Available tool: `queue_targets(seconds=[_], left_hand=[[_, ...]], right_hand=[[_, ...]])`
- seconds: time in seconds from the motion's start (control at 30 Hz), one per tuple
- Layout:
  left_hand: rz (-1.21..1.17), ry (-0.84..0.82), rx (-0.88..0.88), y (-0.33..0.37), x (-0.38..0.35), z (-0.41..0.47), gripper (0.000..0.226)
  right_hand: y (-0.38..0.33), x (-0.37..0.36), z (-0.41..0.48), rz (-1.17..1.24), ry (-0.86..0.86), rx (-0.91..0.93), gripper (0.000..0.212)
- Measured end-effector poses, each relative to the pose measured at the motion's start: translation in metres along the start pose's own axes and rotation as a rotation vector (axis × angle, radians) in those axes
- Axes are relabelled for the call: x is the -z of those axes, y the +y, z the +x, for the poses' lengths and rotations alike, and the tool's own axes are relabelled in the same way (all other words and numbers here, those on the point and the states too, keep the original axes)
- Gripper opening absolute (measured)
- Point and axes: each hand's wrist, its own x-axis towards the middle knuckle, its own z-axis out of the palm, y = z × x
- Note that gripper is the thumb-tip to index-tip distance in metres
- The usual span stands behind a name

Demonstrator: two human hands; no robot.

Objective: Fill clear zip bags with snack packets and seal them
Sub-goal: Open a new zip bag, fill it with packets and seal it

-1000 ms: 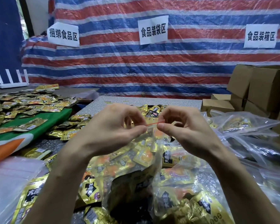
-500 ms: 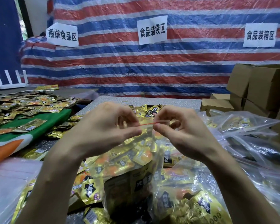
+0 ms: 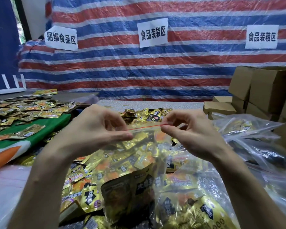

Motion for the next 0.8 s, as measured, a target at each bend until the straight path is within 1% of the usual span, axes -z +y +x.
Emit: queue_targets(seconds=[0.07,0.13,0.23,0.33,0.4,0.53,0.6,0.63,0.67,0.7,0.73,0.77,0.8], left_hand=[[-0.001,-0.034,0.046,-0.011,0.013,-0.004,0.033],[-0.038,-0.051,0.082,-0.021,0.026,-0.009,0.026],[-0.063,-0.12,0.078,-0.025,0.032,-0.014,0.024],[-0.048,-0.18,0.119,-0.027,0.034,-0.016,0.023],[-0.06,-0.157,0.132,-0.029,0.036,-0.016,0.021],[-0.046,-0.039,0.107,-0.028,0.034,-0.015,0.01],[0.005,0.002,0.069,-0.027,0.033,-0.014,0.012],[0.019,0.013,0.049,-0.025,0.032,-0.013,0.014],[0.026,0.02,0.026,-0.024,0.032,-0.013,0.017],[0.033,0.025,0.003,-0.022,0.031,-0.012,0.019],[0.044,0.029,-0.017,-0.02,0.029,-0.011,0.02],[0.056,0.029,-0.035,-0.018,0.027,-0.01,0.02],[0.065,0.024,-0.05,-0.017,0.025,-0.01,0.019]], right_hand=[[0.002,0.0,0.001,0.006,0.02,-0.037,0.017],[0.002,-0.001,0.001,-0.002,0.011,-0.065,0.015],[-0.001,-0.006,0.0,-0.054,-0.015,-0.083,0.012],[-0.001,-0.006,0.0,-0.09,-0.003,-0.1,0.013],[-0.001,-0.005,0.0,-0.096,-0.002,-0.11,0.013],[-0.004,-0.007,0.0,-0.144,-0.001,-0.122,0.012],[-0.006,-0.007,-0.001,-0.224,0.0,-0.117,0.002],[-0.008,-0.008,-0.003,-0.294,-0.003,-0.101,0.012],[-0.012,-0.01,-0.006,-0.353,-0.016,-0.065,0.028],[-0.019,-0.013,-0.007,-0.389,-0.031,-0.012,0.042],[-0.028,-0.019,-0.007,-0.423,-0.042,0.048,0.051],[-0.037,-0.026,-0.006,-0.457,-0.058,0.098,0.055],[-0.044,-0.034,-0.004,-0.496,-0.071,0.132,0.053]])
